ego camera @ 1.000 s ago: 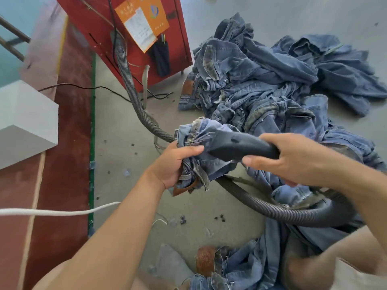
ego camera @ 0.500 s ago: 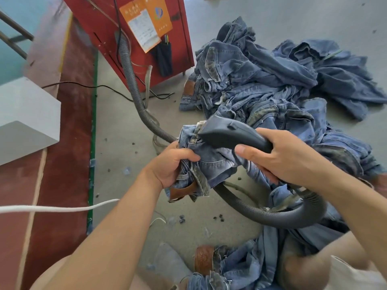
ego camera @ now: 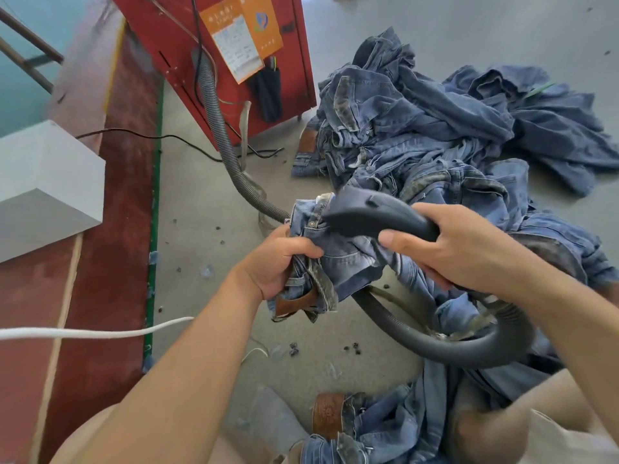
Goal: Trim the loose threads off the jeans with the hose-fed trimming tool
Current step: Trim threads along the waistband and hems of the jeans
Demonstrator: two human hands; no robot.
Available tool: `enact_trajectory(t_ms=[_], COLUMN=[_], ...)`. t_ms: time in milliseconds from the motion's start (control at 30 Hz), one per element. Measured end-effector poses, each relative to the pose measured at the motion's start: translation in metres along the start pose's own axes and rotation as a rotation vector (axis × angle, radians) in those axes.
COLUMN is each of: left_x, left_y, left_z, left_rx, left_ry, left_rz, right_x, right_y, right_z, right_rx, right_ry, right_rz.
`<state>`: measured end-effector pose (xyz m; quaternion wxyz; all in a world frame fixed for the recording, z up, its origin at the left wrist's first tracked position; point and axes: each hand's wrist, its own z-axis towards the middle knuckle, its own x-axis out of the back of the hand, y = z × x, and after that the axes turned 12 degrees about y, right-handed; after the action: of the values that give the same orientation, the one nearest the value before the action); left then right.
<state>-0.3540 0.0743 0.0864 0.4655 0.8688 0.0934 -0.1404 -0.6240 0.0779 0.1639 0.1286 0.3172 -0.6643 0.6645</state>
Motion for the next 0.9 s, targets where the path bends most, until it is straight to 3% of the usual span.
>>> enact_trajectory(t_ms=[167, 300, 533, 600, 733, 833, 900], left_x=[0.002, 0.016, 0.002, 0.001, 0.013, 0.019, 0.017], left_y=[0.013, 0.025, 0.027, 0.026, 0.031, 0.025, 0.020], left_z=[0.003, 0.001, -0.010, -0.010, -0.004, 0.004, 0.006], left_rx=[0.055, 0.077, -0.017, -0.003, 0.122, 0.147, 0.152], left_ry=[0.174, 0.301, -0.107, -0.127, 0.143, 0.360, 0.380], left_rz=[0.109, 0.282, 0.090, 0.052, 0.015, 0.112, 0.138], right_x=[0.007, 0.001, -0.045, -0.049, -0.039, -0.030, -0.027], right_y=[0.008, 0.026, 0.021, 0.023, 0.041, 0.050, 0.051], right_z=[0.005, 0.010, 0.029, 0.036, 0.040, 0.042, 0.043], right_rx=[-0.070, -0.169, -0.146, -0.146, -0.289, -0.379, -0.396], right_ry=[0.259, 0.334, 0.248, 0.249, 0.317, 0.337, 0.326], right_rz=[0.200, 0.248, 0.174, 0.207, 0.391, 0.526, 0.559])
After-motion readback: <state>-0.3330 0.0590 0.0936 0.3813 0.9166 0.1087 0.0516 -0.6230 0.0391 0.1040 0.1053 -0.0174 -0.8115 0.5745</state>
